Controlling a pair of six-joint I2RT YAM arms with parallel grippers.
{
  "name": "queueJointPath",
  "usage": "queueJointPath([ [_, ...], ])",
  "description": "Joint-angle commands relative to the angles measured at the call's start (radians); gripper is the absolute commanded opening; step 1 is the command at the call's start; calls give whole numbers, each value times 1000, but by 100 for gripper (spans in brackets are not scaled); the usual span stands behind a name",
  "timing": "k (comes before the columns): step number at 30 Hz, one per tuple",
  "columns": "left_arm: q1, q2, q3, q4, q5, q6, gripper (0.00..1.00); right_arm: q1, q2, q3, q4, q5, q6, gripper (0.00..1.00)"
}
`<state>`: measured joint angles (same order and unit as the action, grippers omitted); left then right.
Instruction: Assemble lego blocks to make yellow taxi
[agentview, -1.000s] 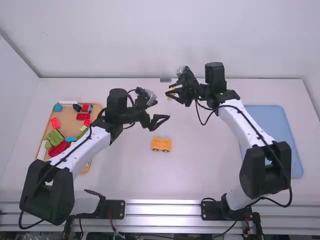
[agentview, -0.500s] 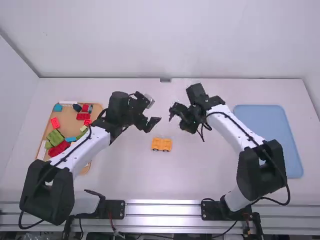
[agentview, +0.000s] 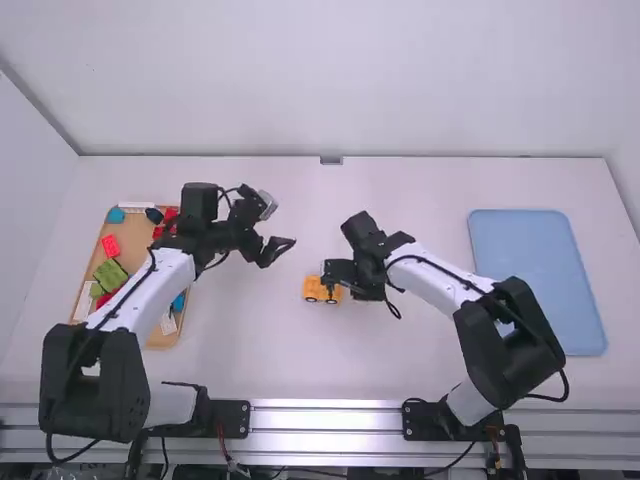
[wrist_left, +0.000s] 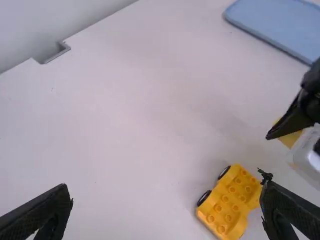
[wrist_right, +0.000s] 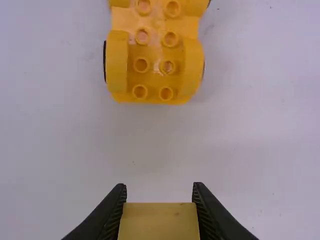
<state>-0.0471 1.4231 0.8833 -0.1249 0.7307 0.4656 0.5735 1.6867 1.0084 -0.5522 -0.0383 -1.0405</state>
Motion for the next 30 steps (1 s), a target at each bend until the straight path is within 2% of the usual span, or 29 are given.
queueJointPath([
  [1, 18, -2, -1, -10, 119, 48, 99, -11, 11, -4, 7, 2, -38, 13],
  [7, 17, -2, -1, -29, 120, 74, 99, -32, 87, 27, 13, -6, -41, 13],
  [9, 14, -2, -1, -42, 119, 117, 99, -27, 162, 90, -46, 10, -34, 11],
  [13, 22, -2, -1, -43, 118, 119, 99, -15, 265, 218, -181, 29, 18, 0],
  [14, 20, -2, -1, -42, 117, 119, 99, -19, 298, 264, -227, 16, 25, 0],
  [18, 17, -2, -1, -35, 114, 119, 99, -18, 356, 308, -228, 18, 71, 0],
  [27, 37, -2, -1, -32, 115, 119, 99, -24, 393, 307, -224, 17, 65, 0],
  [30, 32, -2, -1, -31, 115, 119, 99, -25, 393, 307, -240, 13, 66, 10],
])
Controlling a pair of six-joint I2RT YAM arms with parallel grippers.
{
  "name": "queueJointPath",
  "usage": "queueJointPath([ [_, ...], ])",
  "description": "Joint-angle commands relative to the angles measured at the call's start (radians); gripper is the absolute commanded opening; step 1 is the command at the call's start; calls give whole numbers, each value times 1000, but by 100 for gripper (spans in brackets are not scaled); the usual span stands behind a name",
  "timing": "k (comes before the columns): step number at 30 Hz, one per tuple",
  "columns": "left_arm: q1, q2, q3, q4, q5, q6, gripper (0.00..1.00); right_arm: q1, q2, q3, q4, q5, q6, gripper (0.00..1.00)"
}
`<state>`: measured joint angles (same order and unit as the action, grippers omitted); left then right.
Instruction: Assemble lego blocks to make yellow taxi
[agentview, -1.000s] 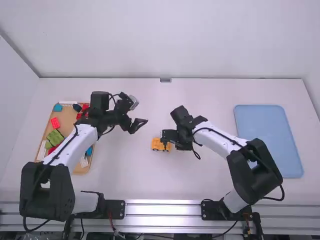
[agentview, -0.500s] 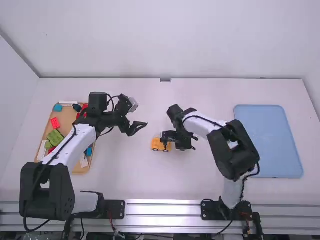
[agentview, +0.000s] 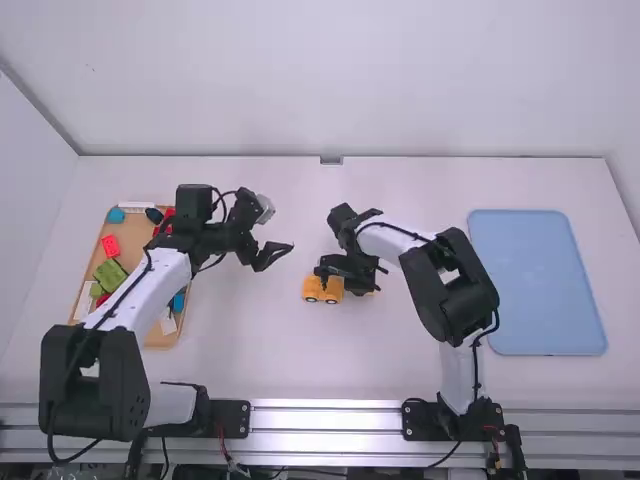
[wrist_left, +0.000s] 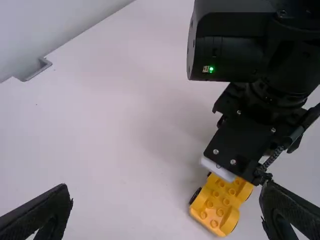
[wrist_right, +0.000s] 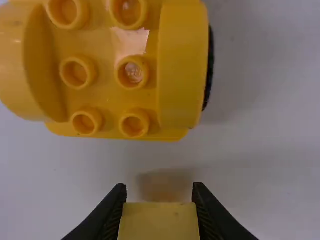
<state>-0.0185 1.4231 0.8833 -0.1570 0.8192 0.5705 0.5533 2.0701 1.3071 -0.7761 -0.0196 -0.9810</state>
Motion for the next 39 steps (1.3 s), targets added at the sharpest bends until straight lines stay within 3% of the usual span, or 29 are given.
queueJointPath([
  [1, 4, -2, -1, 1, 27, 14, 99, -5, 10, 8, -18, -5, 6, 11],
  [3, 9, -2, -1, -1, 26, 14, 99, -2, 10, 8, -21, -5, 5, 25],
  [4, 9, -2, -1, 0, 27, 14, 99, -2, 10, 8, -21, -5, 5, 39],
  [5, 7, -2, -1, -1, 26, 14, 99, -3, 10, 8, -22, -4, 5, 47],
  [6, 3, -2, -1, -1, 26, 14, 99, -5, 10, 8, -25, -1, 5, 75],
  [8, 3, -2, -1, -1, 27, 14, 99, -5, 10, 8, -26, 13, 5, 99],
  [18, 13, -2, -1, 8, 26, 14, 99, -30, -107, 92, -119, -63, -15, 99],
  [23, 11, -2, -1, 0, 26, 13, 99, -144, -237, 92, -133, -364, -146, 99],
  [24, 13, -2, -1, -13, 26, 13, 99, -206, -262, 74, -122, -527, -211, 99],
  [25, 13, -2, -1, -13, 26, 13, 99, -206, -262, 74, -122, -527, -211, 99],
  [27, 12, -2, -1, -14, 25, 14, 99, -303, -271, 35, -82, -689, -283, 99],
  [34, 11, -2, -3, -19, 27, -11, 99, -454, -271, -51, 95, -742, -173, 98],
  [36, 11, -2, -11, -19, 42, 39, 99, -480, -271, -62, 111, -743, -128, 98],
  [39, 11, 6, -63, -19, 174, 294, 99, -516, -271, -86, 117, -743, -78, 99],
])
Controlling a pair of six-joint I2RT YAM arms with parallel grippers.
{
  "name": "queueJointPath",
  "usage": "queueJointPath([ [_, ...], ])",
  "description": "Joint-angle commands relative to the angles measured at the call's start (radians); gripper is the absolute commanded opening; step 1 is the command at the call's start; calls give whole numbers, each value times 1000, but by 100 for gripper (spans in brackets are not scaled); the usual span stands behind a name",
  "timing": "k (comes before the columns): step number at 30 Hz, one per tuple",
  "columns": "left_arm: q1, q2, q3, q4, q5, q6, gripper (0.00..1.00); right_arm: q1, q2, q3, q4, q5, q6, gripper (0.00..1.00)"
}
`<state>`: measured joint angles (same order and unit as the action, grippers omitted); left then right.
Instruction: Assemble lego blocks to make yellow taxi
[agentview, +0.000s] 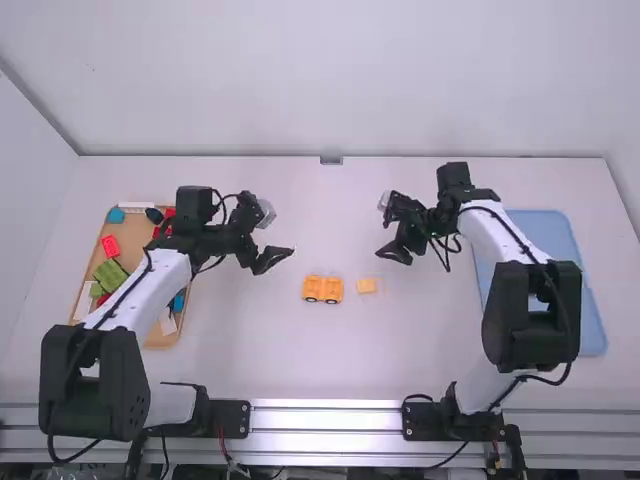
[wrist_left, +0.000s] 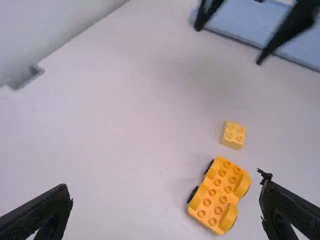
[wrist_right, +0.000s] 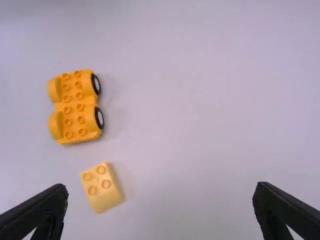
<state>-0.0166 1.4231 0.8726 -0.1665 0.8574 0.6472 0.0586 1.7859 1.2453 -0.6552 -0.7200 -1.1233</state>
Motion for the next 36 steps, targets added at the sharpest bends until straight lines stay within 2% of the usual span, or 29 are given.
queueJointPath([
  [1, 9, 8, -60, -9, 157, 248, 99, -23, 13, -29, -3, -43, 62, 99],
  [3, 9, 26, -108, -8, 279, 415, 99, -27, 13, -76, 15, -43, -8, 98],
  [5, 9, 44, -137, -2, 338, 484, 99, -22, 13, -129, 60, -54, -55, 99],
  [6, 6, 66, -158, 18, 365, 507, 99, -18, 13, -185, 130, -75, -78, 99],
  [11, -47, 175, -182, 109, 360, 502, 99, -21, 13, -372, 385, -179, -97, 99],
  [15, -102, 269, -170, 174, 357, 502, 99, -18, 15, -434, 447, -220, -124, 99],
  [18, -122, 312, -162, 200, 357, 502, 99, -3, 61, -439, 484, -227, -123, 99],
  [22, -122, 332, -162, 209, 356, 502, 99, 16, 203, -388, 513, -245, -111, 98],
  [23, -116, 332, -162, 208, 358, 502, 99, 15, 261, -346, 470, -249, -162, 99],
  [29, -117, 332, -166, 203, 357, 502, 99, 8, 319, -258, 282, -298, -354, 100],
  [30, -124, 332, -167, 202, 351, 502, 99, 6, 321, -250, 244, -294, -401, 94],
  [31, -124, 332, -167, 202, 349, 502, 99, 6, 321, -249, 236, -293, -410, 93],
  [33, -125, 332, -167, 202, 329, 502, 99, 9, 321, -253, 223, -277, -452, 81],
  [36, -126, 332, -167, 202, 320, 502, 99, 8, 321, -270, 245, -266, -452, 79],
])
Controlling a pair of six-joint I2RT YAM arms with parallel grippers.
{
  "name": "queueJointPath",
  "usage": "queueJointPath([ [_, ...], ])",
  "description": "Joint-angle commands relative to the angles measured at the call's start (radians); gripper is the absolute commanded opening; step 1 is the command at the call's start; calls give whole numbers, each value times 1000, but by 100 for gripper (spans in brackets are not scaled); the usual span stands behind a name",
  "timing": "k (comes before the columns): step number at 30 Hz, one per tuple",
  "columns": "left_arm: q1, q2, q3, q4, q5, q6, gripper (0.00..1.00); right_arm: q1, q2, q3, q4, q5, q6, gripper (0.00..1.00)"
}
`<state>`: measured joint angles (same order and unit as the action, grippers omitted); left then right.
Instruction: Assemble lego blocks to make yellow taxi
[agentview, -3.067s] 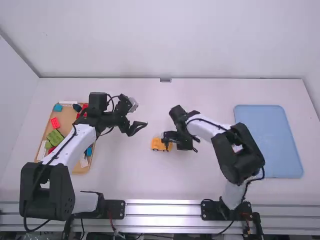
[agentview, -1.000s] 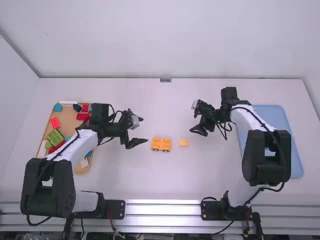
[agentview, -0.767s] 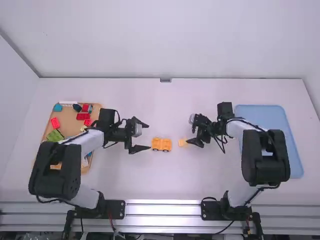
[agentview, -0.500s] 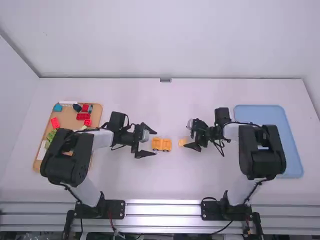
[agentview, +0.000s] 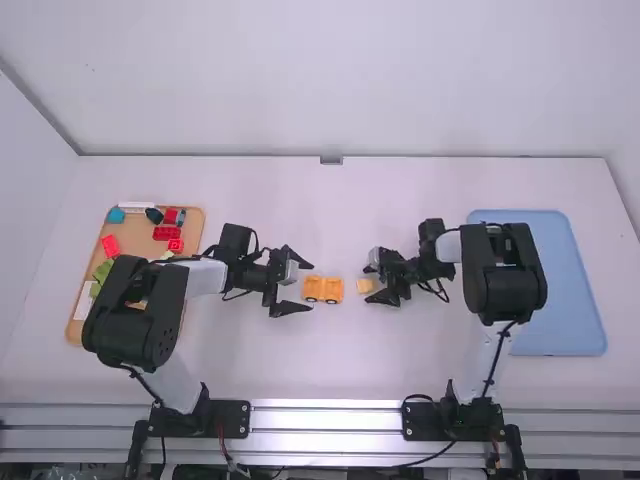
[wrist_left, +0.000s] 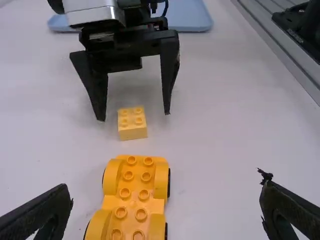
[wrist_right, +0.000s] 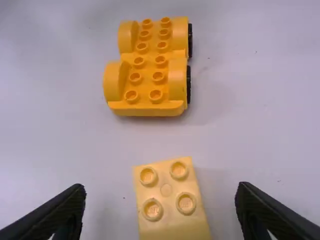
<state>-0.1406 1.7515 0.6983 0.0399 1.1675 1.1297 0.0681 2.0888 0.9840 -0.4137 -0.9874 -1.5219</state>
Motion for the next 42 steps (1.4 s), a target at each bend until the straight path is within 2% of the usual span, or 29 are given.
queueJointPath([
  [1, -4, 3, 7, -5, 10, 19, 99, -2, 18, -16, 16, 8, -54, 77],
  [7, -2, 3, 7, -5, 10, 19, 99, -2, 18, -51, 50, 43, -54, 72],
  [14, -6, 3, -14, 24, 10, 20, 99, -2, 18, -71, 115, 39, -19, 50],
  [23, -11, 3, -70, 97, -31, 19, 99, 19, 18, -67, 119, 17, -1, 32],
  [28, -11, 30, -59, 118, -23, 19, 99, 18, 16, -52, 97, 12, -2, 31],
  [36, -16, 158, -37, 251, 37, 20, 99, 25, -109, 47, -213, -11, -126, 25],
  [42, -50, 213, -33, 331, 27, 19, 99, 56, -219, 48, -169, 17, 4, 25],
])
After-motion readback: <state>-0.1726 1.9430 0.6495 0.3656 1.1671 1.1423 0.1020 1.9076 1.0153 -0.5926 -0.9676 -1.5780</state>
